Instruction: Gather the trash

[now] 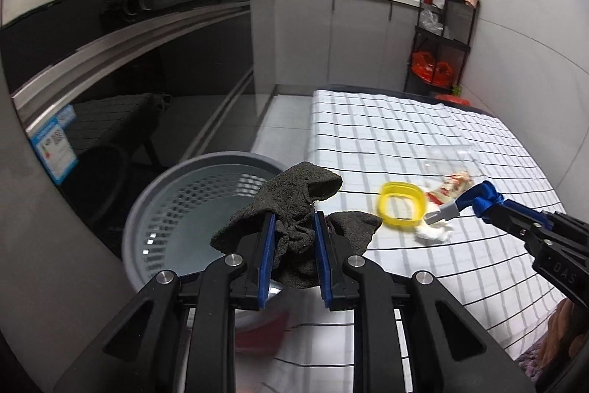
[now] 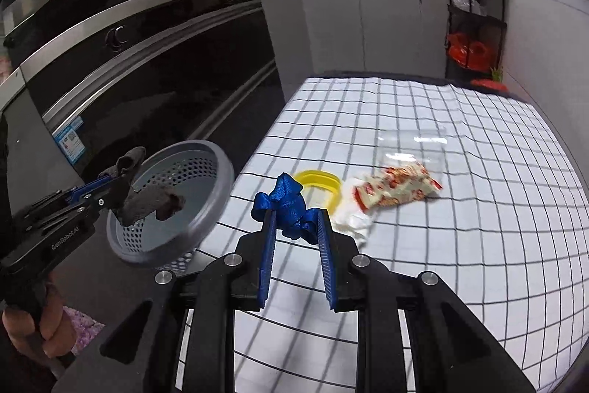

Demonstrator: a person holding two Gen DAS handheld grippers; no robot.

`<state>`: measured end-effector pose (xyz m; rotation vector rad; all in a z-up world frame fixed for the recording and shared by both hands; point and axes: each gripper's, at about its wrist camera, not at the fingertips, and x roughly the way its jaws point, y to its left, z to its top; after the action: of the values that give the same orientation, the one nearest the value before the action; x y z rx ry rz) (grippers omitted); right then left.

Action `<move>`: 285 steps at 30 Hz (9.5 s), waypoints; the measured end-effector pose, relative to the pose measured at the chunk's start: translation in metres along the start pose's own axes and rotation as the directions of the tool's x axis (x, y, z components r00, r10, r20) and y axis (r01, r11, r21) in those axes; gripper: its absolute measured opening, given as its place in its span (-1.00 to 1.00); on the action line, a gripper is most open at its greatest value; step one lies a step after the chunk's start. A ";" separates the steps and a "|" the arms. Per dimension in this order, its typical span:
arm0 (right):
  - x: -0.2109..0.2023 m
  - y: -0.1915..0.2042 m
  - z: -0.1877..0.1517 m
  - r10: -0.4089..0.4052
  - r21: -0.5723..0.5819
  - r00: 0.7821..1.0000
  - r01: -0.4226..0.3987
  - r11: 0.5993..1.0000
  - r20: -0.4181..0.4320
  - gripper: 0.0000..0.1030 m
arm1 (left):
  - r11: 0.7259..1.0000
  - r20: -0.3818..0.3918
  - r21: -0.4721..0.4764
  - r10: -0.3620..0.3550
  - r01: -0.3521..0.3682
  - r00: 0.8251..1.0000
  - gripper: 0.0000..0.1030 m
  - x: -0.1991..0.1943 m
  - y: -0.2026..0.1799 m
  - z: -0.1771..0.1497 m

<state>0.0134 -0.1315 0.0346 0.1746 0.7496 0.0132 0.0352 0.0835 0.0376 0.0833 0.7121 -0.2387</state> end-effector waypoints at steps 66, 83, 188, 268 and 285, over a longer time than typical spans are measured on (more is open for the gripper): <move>0.124 0.121 0.036 0.215 -0.082 0.965 -0.229 0.970 -0.151 -0.16 | 0.966 -0.172 -0.216 0.103 -0.139 0.980 0.00 0.062 0.127 0.000; 0.096 0.087 0.015 0.158 -0.034 0.979 -0.164 0.986 -0.131 0.03 | 0.976 -0.130 -0.180 0.099 -0.122 0.987 0.19 0.051 0.106 0.000; 0.147 -0.136 0.020 -0.340 0.367 0.904 0.417 0.831 -0.259 0.38 | 0.999 -0.070 -0.045 -0.017 0.014 0.997 0.54 0.075 -0.079 -0.019; 0.040 -0.101 0.006 0.018 0.217 0.992 0.009 0.976 -0.124 -0.46 | 0.995 -0.019 -0.020 -0.100 0.099 0.995 0.32 0.049 -0.051 0.031; 0.087 0.057 0.031 0.242 0.098 0.958 -0.229 0.969 -0.153 -0.46 | 0.989 -0.054 -0.101 0.101 -0.106 0.993 0.32 0.039 0.074 0.007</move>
<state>0.1015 -0.0736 0.0075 0.3418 0.8908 0.2269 0.0863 0.1470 0.0174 0.0270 0.7649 -0.1006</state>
